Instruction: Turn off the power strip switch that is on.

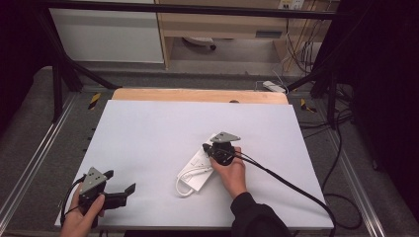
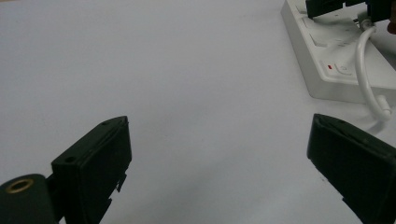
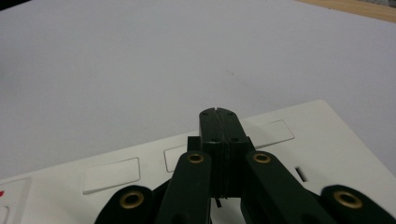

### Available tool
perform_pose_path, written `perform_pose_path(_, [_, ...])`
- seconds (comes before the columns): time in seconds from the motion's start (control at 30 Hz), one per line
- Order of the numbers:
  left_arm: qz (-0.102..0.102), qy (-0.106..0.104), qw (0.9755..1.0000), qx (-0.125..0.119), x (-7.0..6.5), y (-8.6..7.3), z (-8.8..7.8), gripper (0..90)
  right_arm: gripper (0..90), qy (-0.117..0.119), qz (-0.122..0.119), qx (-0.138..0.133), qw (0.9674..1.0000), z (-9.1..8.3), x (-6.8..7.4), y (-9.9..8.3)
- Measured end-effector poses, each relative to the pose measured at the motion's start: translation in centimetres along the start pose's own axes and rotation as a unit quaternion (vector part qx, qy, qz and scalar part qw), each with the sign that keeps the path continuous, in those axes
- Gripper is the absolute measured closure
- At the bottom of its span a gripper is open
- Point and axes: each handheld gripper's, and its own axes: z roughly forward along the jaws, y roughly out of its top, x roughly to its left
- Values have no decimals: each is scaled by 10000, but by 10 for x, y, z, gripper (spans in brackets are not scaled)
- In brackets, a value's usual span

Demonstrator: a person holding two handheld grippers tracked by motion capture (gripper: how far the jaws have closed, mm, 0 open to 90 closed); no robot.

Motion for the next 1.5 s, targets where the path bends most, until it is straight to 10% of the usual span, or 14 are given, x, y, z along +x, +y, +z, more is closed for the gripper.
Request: perform_pose_path(1.5, [25, 5, 10000, 12, -1, 0, 0, 65, 900, 85, -47, -237, 9997, -17, -1, 12])
